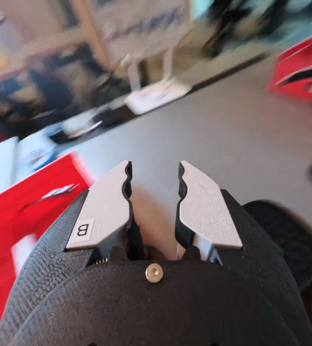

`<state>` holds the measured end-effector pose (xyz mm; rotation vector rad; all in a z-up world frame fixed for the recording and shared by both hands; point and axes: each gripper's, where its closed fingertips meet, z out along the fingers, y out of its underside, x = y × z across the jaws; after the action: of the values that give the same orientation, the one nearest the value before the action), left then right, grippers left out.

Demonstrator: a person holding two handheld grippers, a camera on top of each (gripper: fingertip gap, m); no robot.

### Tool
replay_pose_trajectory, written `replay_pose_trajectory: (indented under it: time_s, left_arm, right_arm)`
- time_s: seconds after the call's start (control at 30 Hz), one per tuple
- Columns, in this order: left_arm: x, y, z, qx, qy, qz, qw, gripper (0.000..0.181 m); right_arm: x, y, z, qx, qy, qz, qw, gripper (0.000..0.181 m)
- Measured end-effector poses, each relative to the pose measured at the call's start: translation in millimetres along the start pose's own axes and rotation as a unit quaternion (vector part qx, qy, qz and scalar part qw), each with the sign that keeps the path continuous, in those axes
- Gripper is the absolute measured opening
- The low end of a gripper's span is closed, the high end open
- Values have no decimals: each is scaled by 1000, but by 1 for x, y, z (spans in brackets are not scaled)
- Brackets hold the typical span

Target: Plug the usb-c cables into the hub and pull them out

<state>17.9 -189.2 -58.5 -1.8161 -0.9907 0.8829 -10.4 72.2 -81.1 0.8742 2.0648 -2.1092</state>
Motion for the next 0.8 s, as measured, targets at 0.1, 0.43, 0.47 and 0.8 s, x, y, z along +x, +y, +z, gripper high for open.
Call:
replay_pose_trajectory:
  time_s: [0.1,0.43,0.47,0.8]
  left_arm:
    - [-113,57,-37,-177,-211,21,961,48]
    - [-190,187,-38,-393,-309,99,860,32]
    - [-190,191,-35,-397,-307,111,857,30]
    - [-189,231,-26,-464,-284,140,827,48]
  right_arm:
    - [34,19,-8,-3,46,-14,999,102]
    - [31,34,-4,-10,43,-46,998,100]
    - [31,35,-3,-11,40,-38,998,99]
    - [35,38,-1,-10,34,-16,999,94]
